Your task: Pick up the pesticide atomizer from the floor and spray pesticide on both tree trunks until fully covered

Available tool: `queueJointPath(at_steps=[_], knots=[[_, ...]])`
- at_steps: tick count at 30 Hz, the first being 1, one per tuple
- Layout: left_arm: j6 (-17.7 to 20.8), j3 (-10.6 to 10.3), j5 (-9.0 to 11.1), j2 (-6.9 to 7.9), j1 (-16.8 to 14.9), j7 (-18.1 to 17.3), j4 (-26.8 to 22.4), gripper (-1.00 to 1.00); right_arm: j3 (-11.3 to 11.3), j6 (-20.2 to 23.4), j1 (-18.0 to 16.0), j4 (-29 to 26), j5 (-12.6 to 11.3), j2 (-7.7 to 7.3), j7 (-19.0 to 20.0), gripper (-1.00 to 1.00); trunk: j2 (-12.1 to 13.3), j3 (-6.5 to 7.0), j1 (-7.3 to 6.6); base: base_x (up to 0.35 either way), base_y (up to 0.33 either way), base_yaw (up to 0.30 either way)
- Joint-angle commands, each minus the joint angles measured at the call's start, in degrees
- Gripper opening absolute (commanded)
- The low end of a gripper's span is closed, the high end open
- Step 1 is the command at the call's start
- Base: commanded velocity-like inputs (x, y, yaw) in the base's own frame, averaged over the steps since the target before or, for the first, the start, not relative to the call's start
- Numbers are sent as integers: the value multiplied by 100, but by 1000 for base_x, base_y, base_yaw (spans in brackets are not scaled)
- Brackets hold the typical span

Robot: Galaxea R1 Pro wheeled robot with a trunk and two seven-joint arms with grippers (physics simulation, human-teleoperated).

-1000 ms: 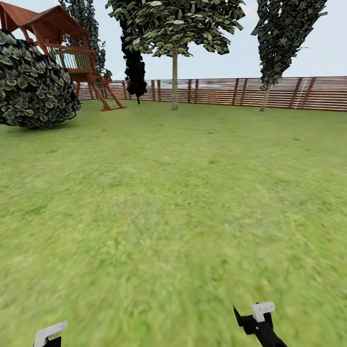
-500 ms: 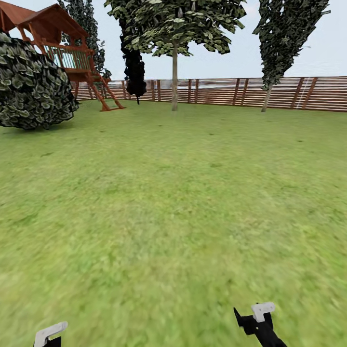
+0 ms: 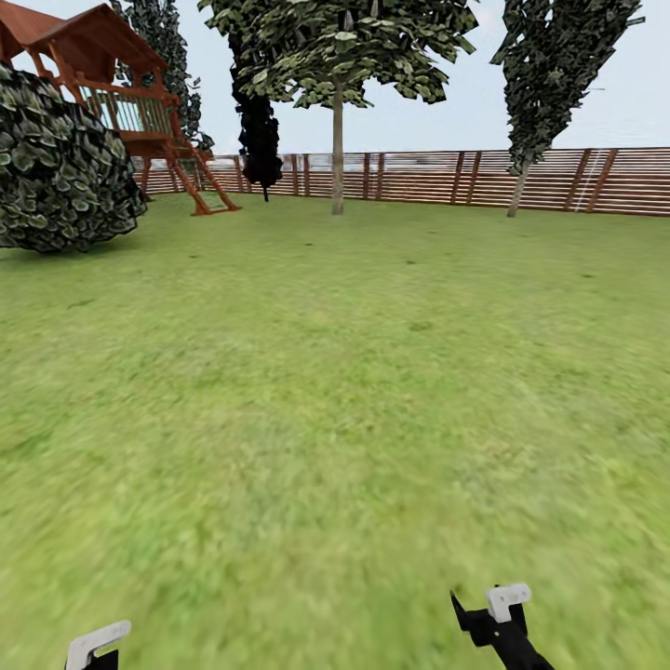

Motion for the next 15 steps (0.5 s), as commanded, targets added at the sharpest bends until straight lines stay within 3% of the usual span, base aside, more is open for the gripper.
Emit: queueJointPath(at_steps=[1,15], knots=[[-24,31,-61,0,-6,14,8,-100,-51,-16,-3,4,34,-1,29,100,-2,-5,2,341,0,0],[-24,31,-61,2,-6,11,8,-100,-51,-17,-3,1,35,-1,29,100,-2,-5,2,341,0,0]])
